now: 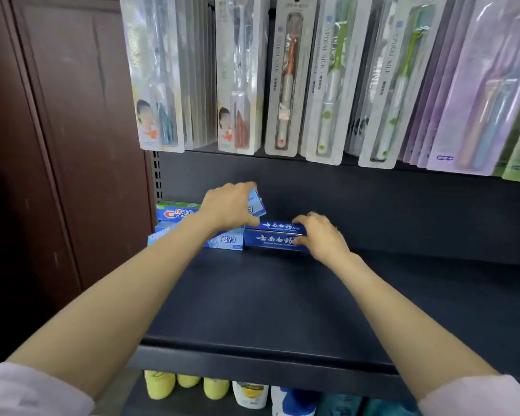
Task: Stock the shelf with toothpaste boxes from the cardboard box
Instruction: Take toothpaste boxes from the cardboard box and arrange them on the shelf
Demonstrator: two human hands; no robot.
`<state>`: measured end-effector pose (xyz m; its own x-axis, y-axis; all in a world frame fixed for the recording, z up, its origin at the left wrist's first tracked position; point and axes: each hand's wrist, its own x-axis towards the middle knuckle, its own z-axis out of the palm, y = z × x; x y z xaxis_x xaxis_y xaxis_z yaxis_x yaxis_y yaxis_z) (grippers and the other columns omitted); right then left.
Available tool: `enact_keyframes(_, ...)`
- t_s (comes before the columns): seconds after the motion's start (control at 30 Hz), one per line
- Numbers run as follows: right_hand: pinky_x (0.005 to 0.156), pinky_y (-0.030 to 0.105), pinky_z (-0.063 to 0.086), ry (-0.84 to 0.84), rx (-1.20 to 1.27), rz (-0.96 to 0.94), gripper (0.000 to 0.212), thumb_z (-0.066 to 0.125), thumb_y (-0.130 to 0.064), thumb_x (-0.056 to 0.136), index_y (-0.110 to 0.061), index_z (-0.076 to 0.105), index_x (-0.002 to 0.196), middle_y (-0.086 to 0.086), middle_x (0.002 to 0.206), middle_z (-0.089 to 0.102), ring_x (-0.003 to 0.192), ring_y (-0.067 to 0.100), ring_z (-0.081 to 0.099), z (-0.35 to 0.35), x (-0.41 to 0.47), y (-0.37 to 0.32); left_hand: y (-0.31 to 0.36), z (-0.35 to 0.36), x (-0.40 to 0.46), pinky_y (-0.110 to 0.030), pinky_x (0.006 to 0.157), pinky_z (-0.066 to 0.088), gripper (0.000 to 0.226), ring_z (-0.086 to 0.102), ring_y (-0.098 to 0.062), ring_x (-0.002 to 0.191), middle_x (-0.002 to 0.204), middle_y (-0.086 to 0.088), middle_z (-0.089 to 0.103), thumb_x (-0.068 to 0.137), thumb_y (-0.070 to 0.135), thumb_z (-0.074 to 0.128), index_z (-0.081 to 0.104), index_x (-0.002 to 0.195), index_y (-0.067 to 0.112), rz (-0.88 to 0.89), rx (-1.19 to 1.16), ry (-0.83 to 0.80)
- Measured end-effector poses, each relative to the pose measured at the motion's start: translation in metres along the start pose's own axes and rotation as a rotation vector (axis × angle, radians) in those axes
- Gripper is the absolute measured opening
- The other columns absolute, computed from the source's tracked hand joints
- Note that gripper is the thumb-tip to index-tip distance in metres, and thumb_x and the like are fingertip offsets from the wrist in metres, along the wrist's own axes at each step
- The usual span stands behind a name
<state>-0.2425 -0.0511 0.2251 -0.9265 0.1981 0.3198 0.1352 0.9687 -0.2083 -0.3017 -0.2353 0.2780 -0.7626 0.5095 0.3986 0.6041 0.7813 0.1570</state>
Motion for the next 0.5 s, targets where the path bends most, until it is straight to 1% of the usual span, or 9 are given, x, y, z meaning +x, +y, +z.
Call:
enact_keyframes(0.07, 0.097, 0.044, 0.042, -0.022, 0.010, 0.008, 0.044, 0.063, -0.023, 0.088, -0.021, 0.051, 0.130, 0.007, 0.125, 0.051, 0.120, 0.027, 0.045, 0.010, 0.006, 0.008, -0.003, 0.004, 0.001, -0.031, 0.068, 0.037, 0.032, 0.051, -0.026, 0.083, 0.089, 0.001, 0.057, 0.073, 0.031, 0.068, 0.045, 0.094, 0.021, -0.041, 0.003, 0.010)
enact_keyframes(0.13, 0.098, 0.043, 0.041, -0.027, -0.009, -0.005, 0.044, 0.063, -0.023, 0.088, -0.020, 0.051, 0.131, 0.008, 0.125, 0.050, 0.120, 0.027, 0.045, 0.017, 0.013, 0.012, -0.004, 0.008, 0.003, -0.031, 0.069, 0.038, 0.032, 0.050, -0.025, 0.082, 0.093, -0.001, 0.061, 0.072, 0.030, 0.067, 0.047, 0.095, 0.020, -0.076, 0.000, 0.014)
enact_keyframes(0.23, 0.103, 0.042, 0.036, -0.001, -0.035, -0.017, 0.045, 0.061, -0.023, 0.089, -0.021, 0.050, 0.132, 0.008, 0.126, 0.049, 0.122, 0.027, 0.044, 0.024, 0.021, 0.013, -0.003, 0.013, 0.004, -0.031, 0.070, 0.039, 0.037, 0.049, -0.024, 0.082, 0.099, -0.003, 0.064, 0.073, 0.030, 0.067, 0.051, 0.104, 0.017, -0.099, 0.008, 0.002)
enact_keyframes(0.37, 0.111, 0.039, 0.028, 0.033, -0.123, -0.056, 0.048, 0.059, -0.023, 0.090, -0.024, 0.048, 0.136, 0.004, 0.133, 0.045, 0.125, 0.024, 0.041, 0.032, 0.027, 0.015, -0.001, 0.017, 0.005, -0.030, 0.069, 0.038, 0.036, 0.050, -0.024, 0.081, 0.099, -0.004, 0.065, 0.074, 0.031, 0.067, 0.051, 0.104, 0.018, -0.131, 0.006, 0.001)
enact_keyframes(0.5, 0.105, 0.040, 0.035, -0.077, -0.075, -0.075, 0.050, 0.061, -0.023, 0.088, -0.025, 0.045, 0.136, 0.004, 0.133, 0.043, 0.126, 0.024, 0.040, 0.038, 0.028, 0.012, 0.000, 0.014, 0.008, -0.030, 0.070, 0.039, 0.033, 0.049, -0.023, 0.081, 0.102, -0.005, 0.065, 0.075, 0.033, 0.068, 0.049, 0.098, 0.019, -0.130, -0.002, 0.020)
